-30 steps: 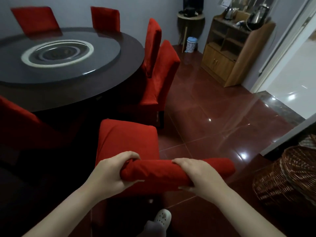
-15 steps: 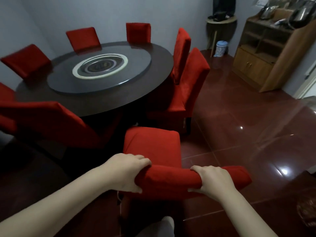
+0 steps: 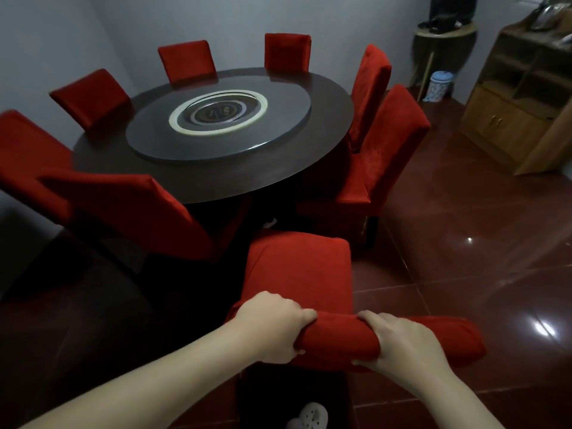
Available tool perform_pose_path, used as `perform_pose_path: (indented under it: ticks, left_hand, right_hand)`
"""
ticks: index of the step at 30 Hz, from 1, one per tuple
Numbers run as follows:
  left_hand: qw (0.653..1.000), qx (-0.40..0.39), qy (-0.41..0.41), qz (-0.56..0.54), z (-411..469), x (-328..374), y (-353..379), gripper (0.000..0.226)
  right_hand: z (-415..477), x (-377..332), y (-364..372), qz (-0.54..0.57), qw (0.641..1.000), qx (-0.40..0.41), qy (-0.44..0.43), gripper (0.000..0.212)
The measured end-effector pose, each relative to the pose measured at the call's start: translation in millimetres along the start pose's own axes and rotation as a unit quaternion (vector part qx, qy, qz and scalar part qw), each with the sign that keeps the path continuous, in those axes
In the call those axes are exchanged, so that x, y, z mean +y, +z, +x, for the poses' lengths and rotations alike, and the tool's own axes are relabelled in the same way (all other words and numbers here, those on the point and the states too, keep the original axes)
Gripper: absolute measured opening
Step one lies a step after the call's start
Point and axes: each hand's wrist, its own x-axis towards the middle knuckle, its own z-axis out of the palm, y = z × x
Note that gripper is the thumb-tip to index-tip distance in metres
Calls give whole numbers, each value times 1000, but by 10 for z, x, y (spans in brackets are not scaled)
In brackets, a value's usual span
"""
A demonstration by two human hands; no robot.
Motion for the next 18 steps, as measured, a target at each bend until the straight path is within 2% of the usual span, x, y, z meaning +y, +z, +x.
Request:
perform_pose_path:
  ticks: [2,4,8,13,16,18]
  left_hand:
    - [1000,9,-9,-1,-91,-102,49,56]
    - [1000,15,-15,1,-157,-204,83,58]
    - [1000,27,-10,2,-256,-358,136,60]
    - [999,32,-5,-24,-334,-624,267,61]
    - [997,33,-7,-65,-455,-777,416,64]
    - [995,38,-16,-95,-562,-913,546,66]
  right_hand:
    - [36,22,-16,32,998,-28,-40,76]
    - [52,146,-75,18,997,-53,-61,79]
    - [83,290,-124,-20,997,-45,-53,80]
    - [229,275,-126,-35,996,-64,-44,96]
    - [233,300,-122,-23,998,-44,-39,83]
    - [301,184,-74,-20,998,10,-56,68]
